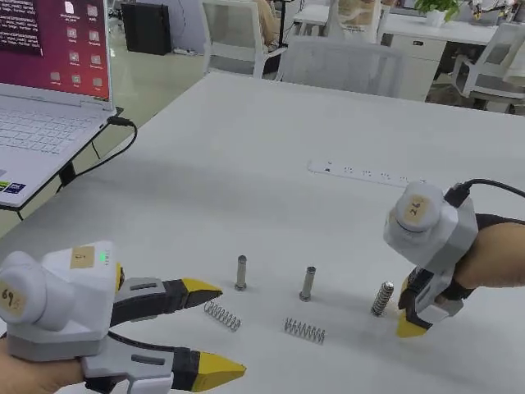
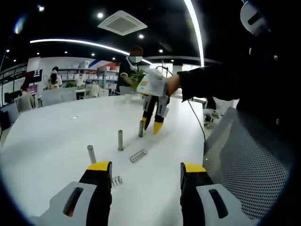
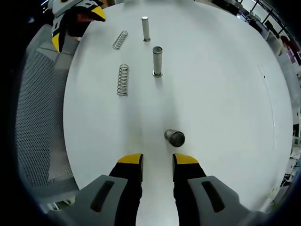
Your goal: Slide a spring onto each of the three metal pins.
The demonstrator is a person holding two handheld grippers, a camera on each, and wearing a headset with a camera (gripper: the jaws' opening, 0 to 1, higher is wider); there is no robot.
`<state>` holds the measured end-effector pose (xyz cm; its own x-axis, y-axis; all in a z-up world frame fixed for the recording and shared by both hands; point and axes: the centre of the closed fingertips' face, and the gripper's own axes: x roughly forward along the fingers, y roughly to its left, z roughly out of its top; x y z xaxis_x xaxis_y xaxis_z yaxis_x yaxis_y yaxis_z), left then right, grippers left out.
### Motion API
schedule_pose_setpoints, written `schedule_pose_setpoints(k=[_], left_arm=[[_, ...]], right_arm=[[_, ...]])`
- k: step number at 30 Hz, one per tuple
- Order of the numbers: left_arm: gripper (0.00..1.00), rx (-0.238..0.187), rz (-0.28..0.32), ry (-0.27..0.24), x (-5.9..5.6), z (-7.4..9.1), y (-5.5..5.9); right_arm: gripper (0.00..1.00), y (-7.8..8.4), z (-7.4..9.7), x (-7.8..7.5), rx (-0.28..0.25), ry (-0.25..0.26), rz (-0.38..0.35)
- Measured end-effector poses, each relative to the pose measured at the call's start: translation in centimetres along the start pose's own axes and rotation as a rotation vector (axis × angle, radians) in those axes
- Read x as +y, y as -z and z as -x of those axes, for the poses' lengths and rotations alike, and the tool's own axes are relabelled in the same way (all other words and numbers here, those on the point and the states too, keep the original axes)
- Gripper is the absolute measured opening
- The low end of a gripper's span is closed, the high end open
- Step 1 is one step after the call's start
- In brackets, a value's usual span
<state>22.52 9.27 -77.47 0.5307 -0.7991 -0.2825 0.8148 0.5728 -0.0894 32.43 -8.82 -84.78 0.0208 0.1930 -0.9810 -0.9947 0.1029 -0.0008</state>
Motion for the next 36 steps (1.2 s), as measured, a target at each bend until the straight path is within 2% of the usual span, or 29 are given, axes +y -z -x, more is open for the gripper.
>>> schedule_pose_setpoints(k=[13,19,24,28,36], left_arm=[[0.53,-0.002,0.0,-0.002,0.0,0.0,0.0],[0.53,-0.005,-0.001,-0.003,0.0,0.0,-0.1],[0.53,-0.003,-0.001,-0.004,-0.1,0.1,-0.1],[0.53,0.001,-0.004,-0.002,-0.1,0.0,0.0],[0.53,0.0,-0.005,-0.003,-0.1,0.1,-0.1]], right_arm=[[0.22,-1.1,0.1,3.1,-0.035,-0.03,0.011],[0.22,-1.8,-0.4,4.5,-0.032,-0.047,0.036],[0.21,-3.2,-0.4,5.5,-0.046,-0.059,0.073],[0.21,-4.5,-0.3,5.7,-0.071,-0.057,0.089],[0.2,-6.7,-0.8,6.2,-0.083,-0.057,0.134]])
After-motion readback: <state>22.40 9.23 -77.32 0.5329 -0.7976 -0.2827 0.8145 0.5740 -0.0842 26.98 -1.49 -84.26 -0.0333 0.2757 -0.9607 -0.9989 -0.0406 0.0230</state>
